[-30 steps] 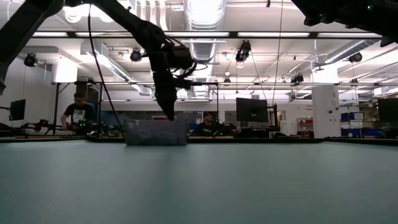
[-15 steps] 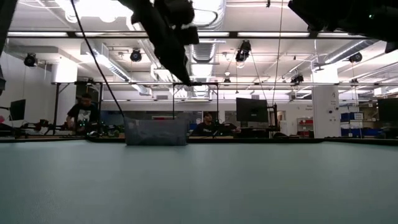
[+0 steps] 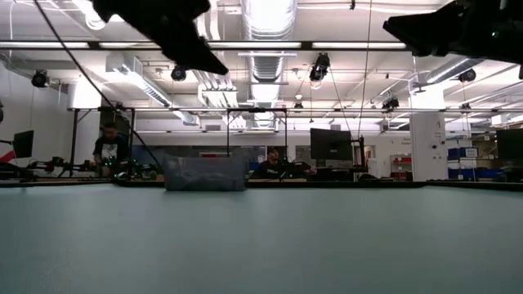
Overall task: Pick and place USB-C Cables
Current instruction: Return to home Position
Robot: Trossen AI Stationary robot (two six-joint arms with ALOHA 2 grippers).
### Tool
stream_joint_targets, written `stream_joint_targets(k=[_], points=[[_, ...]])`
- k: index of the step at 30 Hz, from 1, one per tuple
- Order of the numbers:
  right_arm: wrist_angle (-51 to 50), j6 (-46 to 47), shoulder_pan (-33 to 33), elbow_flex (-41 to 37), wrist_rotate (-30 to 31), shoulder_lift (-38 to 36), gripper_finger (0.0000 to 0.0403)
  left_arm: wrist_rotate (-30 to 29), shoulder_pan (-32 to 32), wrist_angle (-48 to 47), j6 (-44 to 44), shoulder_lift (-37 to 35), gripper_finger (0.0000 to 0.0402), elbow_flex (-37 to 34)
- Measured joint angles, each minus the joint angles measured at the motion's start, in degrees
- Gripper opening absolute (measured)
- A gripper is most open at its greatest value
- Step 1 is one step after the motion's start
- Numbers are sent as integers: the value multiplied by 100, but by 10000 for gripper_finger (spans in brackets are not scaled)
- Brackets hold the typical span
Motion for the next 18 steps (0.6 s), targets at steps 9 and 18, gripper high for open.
stream_joint_targets(k=[9, 18], points=[[33, -31, 0, -26, 55, -73, 141, 12, -78, 1332, -536, -1609, 69, -1854], [29, -41, 0, -28, 128, -66, 141, 330, -82, 1417, -910, -3139, 3, -2936]])
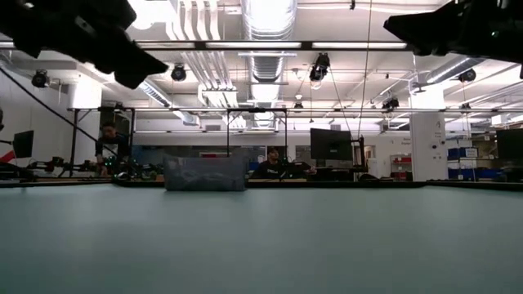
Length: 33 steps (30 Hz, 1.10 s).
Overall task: Pick and place USB-C Cables
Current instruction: Return to home Position
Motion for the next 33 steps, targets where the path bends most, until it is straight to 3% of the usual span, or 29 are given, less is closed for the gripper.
stream_joint_targets(k=[8, 16, 25, 33], points=[[4, -140, 0, 0, 128, 0, 141, 425, -46, 268, -993, -967, 0, -875], [44, -252, 0, 2, 274, 0, 129, 495, -711, 1476, -1030, -1107, 0, -1673], [34, -291, -1, 0, 280, 0, 114, 476, -831, 1173, -770, -1387, 0, -1664], [0, -401, -1, 0, 276, -2, 104, 477, -828, 523, -705, -2128, 0, -1668]])
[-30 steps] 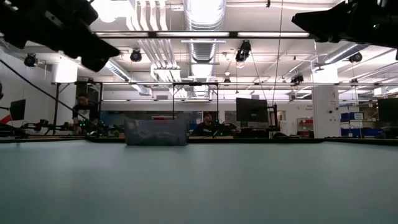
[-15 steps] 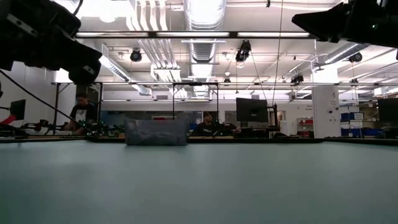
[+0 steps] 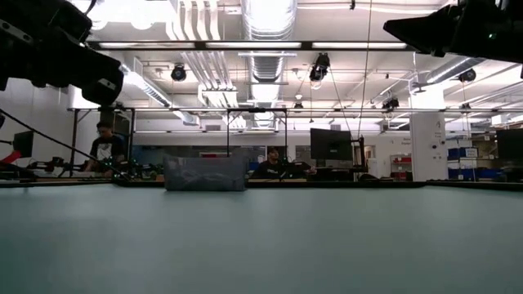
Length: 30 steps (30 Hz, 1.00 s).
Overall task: Pick and place USB-C Cables
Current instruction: Return to home Position
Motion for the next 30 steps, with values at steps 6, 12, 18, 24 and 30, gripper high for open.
stream_joint_targets(k=[6, 12, 18, 24, 30], points=[[-2, -61, 1, 0, 2, -2, 99, 0, 0, -441, 144, -480, 0, -2], [-204, -120, 0, 0, 92, -236, 98, 0, 0, -699, 145, -914, 0, -13], [-783, -142, 1, 0, 92, -863, 92, -2, 0, -811, 143, -1253, 0, -94], [-1469, -22, 0, 0, 95, -1514, 85, -37, 0, -696, 124, -1638, 0, -373], [-2066, 26, 1, -13, 90, -2104, 77, -101, 4, -655, 97, -1630, 0, -412]])
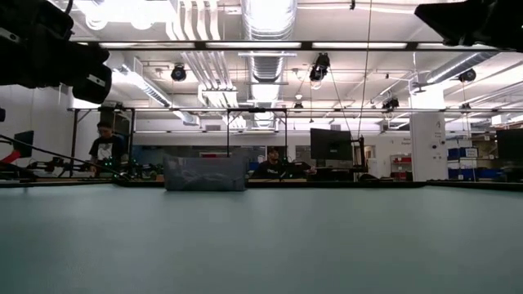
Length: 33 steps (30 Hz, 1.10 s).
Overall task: Pick and place USB-C Cables
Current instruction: Return to home Position
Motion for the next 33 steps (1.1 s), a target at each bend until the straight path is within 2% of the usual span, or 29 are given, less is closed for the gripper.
stream_joint_targets(k=[6, 22, 28, 33], points=[[-534, 7, 0, -46, -7, -405, 75, -2, -2, 2, 39, -9, 0, -1], [-194, 503, 0, -514, -83, -407, 68, -17, 4, 26, 214, 20, 0, -15], [-157, 547, 0, -516, -151, -407, 68, -44, 4, 21, 654, 18, 0, -13], [-188, 1067, 0, -516, -3, -304, 72, -51, 4, 14, 752, 28, 0, -12]])
